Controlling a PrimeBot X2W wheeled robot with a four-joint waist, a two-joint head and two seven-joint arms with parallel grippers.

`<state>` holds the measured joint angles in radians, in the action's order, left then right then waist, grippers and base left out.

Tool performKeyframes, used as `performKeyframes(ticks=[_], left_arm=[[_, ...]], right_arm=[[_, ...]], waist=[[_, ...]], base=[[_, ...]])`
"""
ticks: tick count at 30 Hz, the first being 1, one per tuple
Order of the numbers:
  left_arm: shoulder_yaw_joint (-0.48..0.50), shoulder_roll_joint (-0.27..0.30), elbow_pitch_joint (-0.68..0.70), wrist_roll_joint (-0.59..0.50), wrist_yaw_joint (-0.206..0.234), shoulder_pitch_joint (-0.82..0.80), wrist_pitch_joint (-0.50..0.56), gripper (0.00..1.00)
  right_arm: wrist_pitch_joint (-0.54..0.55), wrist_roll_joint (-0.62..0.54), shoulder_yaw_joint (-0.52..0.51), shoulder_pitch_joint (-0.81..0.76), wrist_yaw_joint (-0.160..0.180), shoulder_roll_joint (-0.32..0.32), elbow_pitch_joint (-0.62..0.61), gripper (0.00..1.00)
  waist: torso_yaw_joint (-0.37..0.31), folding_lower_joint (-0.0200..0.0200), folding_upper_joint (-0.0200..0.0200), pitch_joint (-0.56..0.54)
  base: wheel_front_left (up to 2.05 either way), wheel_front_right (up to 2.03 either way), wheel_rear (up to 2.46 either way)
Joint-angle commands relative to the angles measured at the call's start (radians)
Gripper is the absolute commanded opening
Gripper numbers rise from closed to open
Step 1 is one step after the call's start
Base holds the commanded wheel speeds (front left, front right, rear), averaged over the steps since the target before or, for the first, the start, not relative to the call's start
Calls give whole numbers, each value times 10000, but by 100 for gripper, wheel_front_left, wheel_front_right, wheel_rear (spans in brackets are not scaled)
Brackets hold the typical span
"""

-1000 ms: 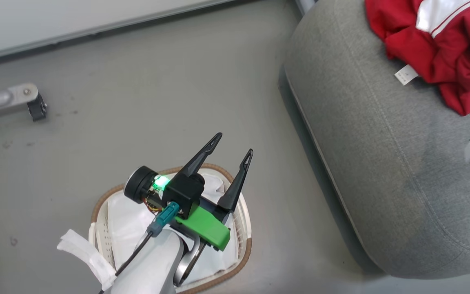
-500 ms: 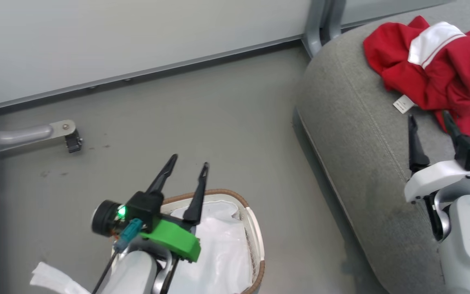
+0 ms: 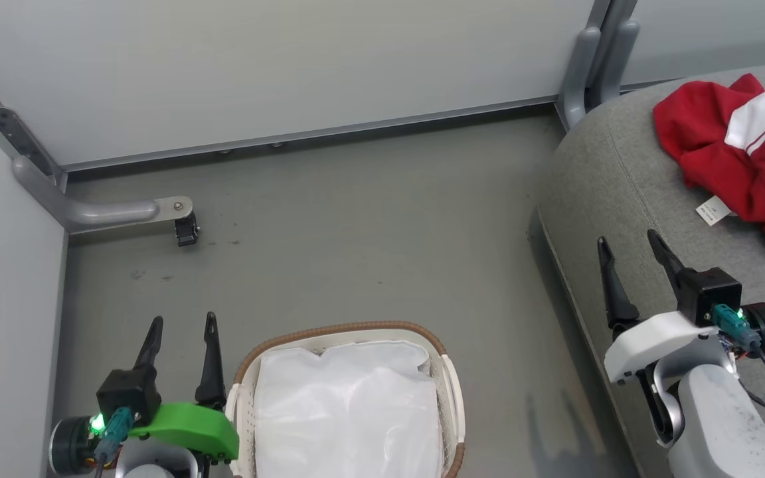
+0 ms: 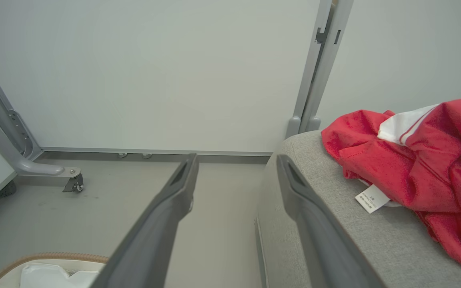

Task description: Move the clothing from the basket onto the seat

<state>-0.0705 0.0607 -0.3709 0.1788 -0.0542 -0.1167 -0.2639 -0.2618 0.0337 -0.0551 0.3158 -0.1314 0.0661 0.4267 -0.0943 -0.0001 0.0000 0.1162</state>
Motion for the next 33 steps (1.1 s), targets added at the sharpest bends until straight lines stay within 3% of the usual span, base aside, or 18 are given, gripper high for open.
performKeyframes(ticks=[1, 12, 13, 18, 33], left_arm=[[188, -1, -32, -103, 56, 247, -6, 100], [988, -87, -82, -15, -324, 1237, -6, 100], [966, -91, -55, 51, -357, 1301, -6, 0], [1015, -149, -448, 235, -342, 1127, 89, 0], [1177, -136, -99, 2984, -427, 913, 807, 0]], right_arm=[[-44, 121, 92, -266, 14, -30, -79, 100], [-45, 261, 498, -1246, 14, -118, 31, 100], [-45, 267, 496, -1303, 14, -122, 15, 0], [109, 409, 429, -1356, 0, -225, 361, 0], [824, 3415, 233, -1508, 2, -207, -95, 0]], waist=[[195, 1, 0, -146], [303, 1, 0, -453], [303, 1, 0, -474], [311, 1, 0, -473], [386, 1, 0, -551]], base=[[0, 0, 0], [0, 0, 0], [0, 0, 0], [0, 0, 0], [0, 0, 0]])
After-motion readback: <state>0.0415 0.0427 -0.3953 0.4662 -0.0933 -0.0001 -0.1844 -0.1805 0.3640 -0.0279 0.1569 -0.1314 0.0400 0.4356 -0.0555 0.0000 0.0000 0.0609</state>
